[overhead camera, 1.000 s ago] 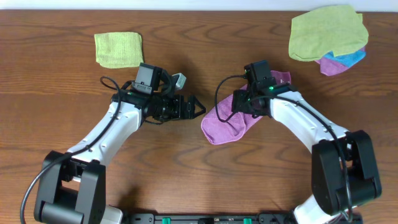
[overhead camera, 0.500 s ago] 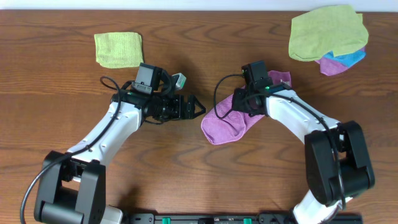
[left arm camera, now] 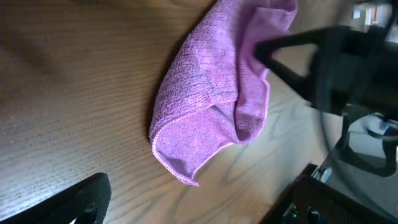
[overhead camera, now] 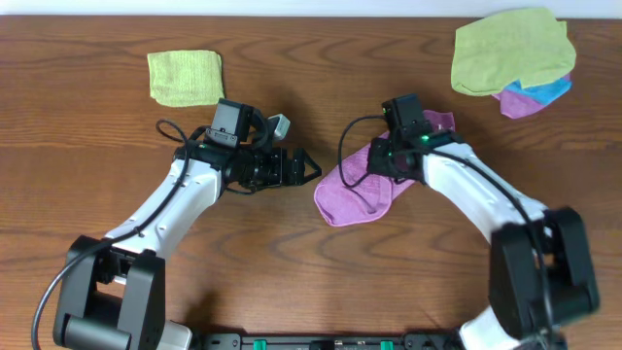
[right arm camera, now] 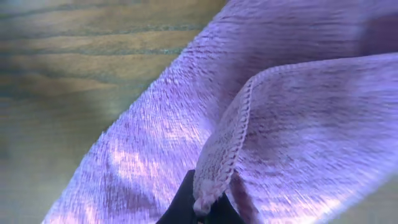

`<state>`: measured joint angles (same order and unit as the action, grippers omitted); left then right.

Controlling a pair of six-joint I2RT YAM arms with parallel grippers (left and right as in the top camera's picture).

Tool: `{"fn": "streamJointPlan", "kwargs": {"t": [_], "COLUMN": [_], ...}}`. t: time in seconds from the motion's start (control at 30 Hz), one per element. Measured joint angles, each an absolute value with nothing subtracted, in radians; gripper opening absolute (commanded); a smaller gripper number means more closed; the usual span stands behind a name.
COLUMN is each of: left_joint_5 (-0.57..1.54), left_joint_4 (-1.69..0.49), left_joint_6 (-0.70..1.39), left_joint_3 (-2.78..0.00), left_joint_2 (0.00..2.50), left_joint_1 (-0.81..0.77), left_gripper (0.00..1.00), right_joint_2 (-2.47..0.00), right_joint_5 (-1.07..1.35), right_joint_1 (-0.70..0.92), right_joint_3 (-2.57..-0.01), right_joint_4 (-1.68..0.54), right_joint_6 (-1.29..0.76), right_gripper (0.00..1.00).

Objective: Fold the cloth
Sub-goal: 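Grasp the purple cloth's near corner with the right gripper, then grasp the purple cloth's left corner with the left gripper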

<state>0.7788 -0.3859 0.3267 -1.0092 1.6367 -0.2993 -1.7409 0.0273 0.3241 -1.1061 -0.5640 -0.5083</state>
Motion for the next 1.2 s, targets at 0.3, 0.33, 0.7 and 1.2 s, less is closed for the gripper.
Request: {"fn": "streamJointPlan", "kwargs": {"t": [0.3, 0.33, 0.7, 1.2], "left_joint_5": [0.779, 0.779, 0.733, 0.749], "left_joint_4": [-0.393, -0.394, -0.381, -0.023], "left_joint_6": [0.393, 0.393, 0.421, 0.742], "left_joint_3": [-1.009, -1.009, -0.987, -0.722], "left_joint_2": [1.637, 1.637, 1.637, 1.637], "left_joint_1": [-0.319, -0.329, -0.456, -0.456], "left_gripper": [0.95, 0.96, 0.95, 0.95], "right_joint_2": [-1.577, -1.575, -1.54, -1.481], "right_joint_5": [-0.038, -0.043, -0.09, -0.102], "right_joint_1": [0.324, 0.324, 0.324, 0.324], "right_joint_3": [-1.106, -1.106, -1.106, -1.106], "right_joint_4": [-0.73, -0.744, -0.868, -0.909], "right_joint_6": [-0.49, -0.489, -0.493, -0.494], "right_gripper": [0.01, 0.01, 0.01, 0.02]}}
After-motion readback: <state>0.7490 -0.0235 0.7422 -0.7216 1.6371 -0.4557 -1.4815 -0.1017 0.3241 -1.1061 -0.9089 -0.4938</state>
